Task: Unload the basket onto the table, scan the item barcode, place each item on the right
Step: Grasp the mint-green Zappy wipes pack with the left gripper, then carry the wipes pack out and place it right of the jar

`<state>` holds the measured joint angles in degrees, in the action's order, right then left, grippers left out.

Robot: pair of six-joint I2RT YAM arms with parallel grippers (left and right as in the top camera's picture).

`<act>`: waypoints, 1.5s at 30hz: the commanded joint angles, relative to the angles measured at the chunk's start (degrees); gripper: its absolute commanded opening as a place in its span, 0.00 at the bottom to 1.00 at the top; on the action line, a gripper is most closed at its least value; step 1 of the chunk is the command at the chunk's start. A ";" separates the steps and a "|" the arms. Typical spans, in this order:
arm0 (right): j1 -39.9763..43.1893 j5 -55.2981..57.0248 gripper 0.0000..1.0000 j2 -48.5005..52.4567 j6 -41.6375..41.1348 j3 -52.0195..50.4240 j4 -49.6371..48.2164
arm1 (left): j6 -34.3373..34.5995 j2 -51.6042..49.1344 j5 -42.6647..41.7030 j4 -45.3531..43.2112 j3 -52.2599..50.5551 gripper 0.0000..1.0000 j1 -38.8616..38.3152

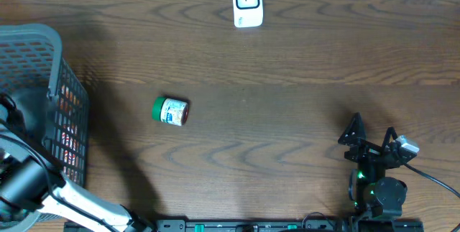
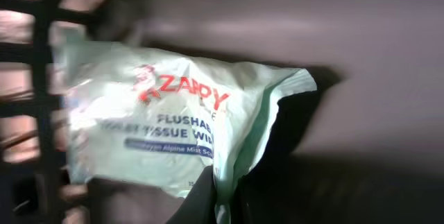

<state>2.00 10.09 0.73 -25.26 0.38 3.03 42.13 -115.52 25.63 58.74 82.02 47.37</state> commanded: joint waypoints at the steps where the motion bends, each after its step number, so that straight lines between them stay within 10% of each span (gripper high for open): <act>1: -0.39 0.33 0.99 -0.20 -0.42 -0.07 0.20 | -5.22 9.66 -9.86 -1.79 3.78 0.07 -3.19; 13: -0.39 0.33 0.99 -0.20 -0.42 -0.07 0.20 | -12.46 43.89 -40.76 -10.25 5.29 0.07 -12.04; 18: -0.39 0.33 0.99 -0.17 -0.42 -0.07 0.20 | -18.21 53.94 -52.37 -11.69 5.09 0.07 -27.91; 30: -0.39 0.33 0.99 -0.17 -0.42 -0.07 0.20 | -21.14 32.50 -20.26 -11.91 -1.90 0.07 -80.54; 35: -0.39 0.33 0.99 -0.17 -0.42 -0.07 0.20 | -21.09 17.55 -5.35 -11.91 -1.90 0.08 -87.58; 45: -0.39 0.33 0.99 -0.17 -0.42 -0.07 0.20 | -16.52 2.51 -5.84 -12.33 -1.88 0.14 -91.01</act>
<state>2.00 10.09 0.73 -25.28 0.38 3.03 24.14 -113.45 17.12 46.39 79.68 -42.50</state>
